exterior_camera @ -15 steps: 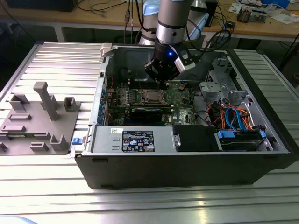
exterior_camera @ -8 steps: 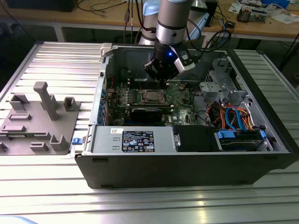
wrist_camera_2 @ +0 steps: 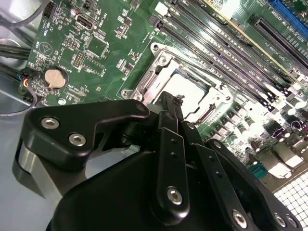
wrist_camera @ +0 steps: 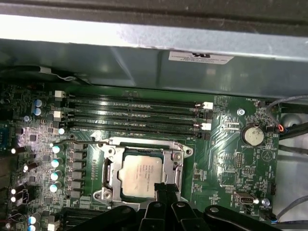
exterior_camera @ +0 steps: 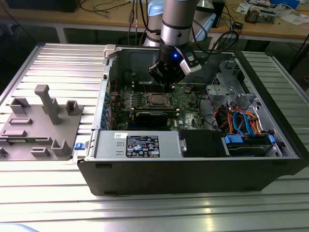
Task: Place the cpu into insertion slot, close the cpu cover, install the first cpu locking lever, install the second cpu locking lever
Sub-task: 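Install the first cpu locking lever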
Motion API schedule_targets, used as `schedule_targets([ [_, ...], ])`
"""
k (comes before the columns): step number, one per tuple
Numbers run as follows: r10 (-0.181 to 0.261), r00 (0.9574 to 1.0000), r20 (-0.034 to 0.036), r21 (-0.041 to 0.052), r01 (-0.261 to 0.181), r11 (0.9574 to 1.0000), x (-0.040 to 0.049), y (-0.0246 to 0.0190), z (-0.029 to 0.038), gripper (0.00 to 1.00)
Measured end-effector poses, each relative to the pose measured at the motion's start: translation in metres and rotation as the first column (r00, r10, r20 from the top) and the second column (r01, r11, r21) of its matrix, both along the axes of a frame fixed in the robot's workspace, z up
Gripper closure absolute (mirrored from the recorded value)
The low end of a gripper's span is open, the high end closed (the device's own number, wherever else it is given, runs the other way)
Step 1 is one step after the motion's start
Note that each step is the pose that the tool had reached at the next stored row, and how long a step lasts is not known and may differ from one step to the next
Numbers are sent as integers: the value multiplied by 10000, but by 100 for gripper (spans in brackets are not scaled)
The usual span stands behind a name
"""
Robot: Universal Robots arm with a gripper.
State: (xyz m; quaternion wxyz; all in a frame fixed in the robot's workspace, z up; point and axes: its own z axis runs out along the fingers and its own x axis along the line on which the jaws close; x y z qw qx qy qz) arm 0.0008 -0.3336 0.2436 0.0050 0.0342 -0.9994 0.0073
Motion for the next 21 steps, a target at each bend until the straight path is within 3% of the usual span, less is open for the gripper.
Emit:
schedule_targets([
  [21,-12,10000,5,-1,12,10000,-52,1,7,89],
])
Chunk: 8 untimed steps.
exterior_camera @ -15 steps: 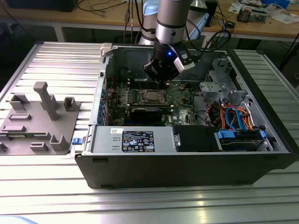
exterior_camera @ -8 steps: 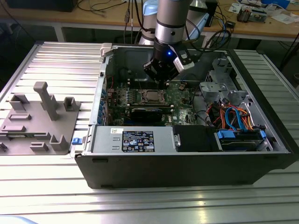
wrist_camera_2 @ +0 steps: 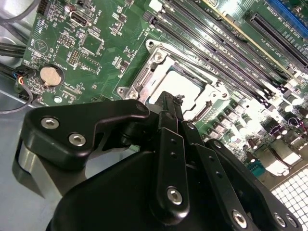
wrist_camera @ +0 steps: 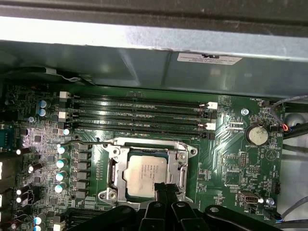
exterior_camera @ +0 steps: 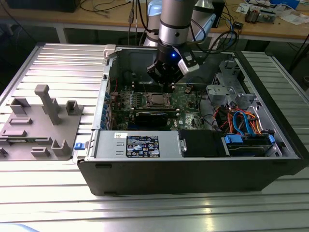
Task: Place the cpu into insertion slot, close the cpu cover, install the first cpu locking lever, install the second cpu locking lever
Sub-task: 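Install the first cpu locking lever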
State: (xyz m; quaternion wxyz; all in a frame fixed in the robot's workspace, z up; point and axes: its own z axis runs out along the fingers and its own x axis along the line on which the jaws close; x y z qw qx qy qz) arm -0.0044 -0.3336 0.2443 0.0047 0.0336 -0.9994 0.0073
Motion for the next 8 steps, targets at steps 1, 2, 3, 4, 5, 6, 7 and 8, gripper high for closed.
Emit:
schedule_targets([
  [1,-1,10000,0,0,1,10000,-2,0,0,89],
  [2,-1,10000,-1,0,1,10000,-4,0,0,89],
  [3,-2,10000,0,0,2,10000,-6,0,0,89],
  [4,-2,10000,0,0,2,10000,-11,0,0,89],
  [5,-1,10000,1,0,1,10000,-14,0,0,89],
  [6,-1,10000,1,0,1,10000,-20,0,0,89],
  [7,-1,10000,1,0,1,10000,-22,0,0,89],
  [8,-1,10000,0,0,1,10000,-24,0,0,89],
])
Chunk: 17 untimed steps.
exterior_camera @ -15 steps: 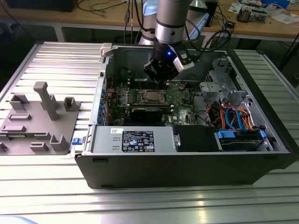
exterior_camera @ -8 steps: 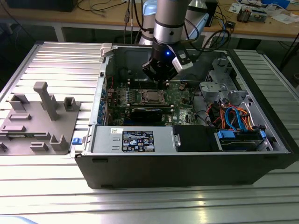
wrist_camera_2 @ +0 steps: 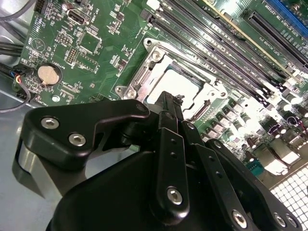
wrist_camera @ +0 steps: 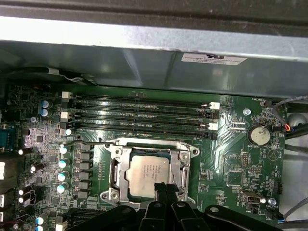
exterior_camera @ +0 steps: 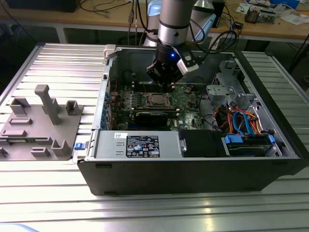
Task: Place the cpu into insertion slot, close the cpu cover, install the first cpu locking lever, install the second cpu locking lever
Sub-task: 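Install the first cpu locking lever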
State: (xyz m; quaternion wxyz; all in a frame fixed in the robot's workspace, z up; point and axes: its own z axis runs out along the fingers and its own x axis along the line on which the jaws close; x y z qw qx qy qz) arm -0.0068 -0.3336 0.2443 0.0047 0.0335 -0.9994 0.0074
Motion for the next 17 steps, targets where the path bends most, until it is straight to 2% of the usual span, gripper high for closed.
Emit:
schedule_targets([
  [17,0,10000,1,0,0,10000,-59,0,0,89],
])
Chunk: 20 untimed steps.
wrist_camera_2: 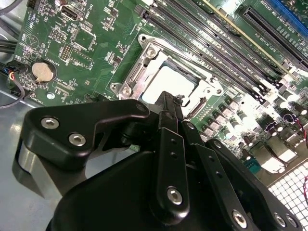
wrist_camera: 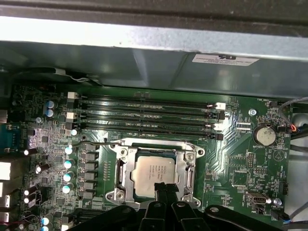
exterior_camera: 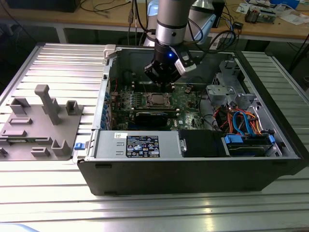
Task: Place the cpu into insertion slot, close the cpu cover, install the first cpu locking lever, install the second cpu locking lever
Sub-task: 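Install the first cpu locking lever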
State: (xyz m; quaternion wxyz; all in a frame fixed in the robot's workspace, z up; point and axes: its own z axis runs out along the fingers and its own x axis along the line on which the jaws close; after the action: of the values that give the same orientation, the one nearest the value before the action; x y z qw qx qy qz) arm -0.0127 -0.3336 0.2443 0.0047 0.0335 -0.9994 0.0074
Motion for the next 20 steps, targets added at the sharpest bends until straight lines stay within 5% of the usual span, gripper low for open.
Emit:
schedule_targets([
  [20,0,10000,0,0,0,10000,-63,0,0,89],
])
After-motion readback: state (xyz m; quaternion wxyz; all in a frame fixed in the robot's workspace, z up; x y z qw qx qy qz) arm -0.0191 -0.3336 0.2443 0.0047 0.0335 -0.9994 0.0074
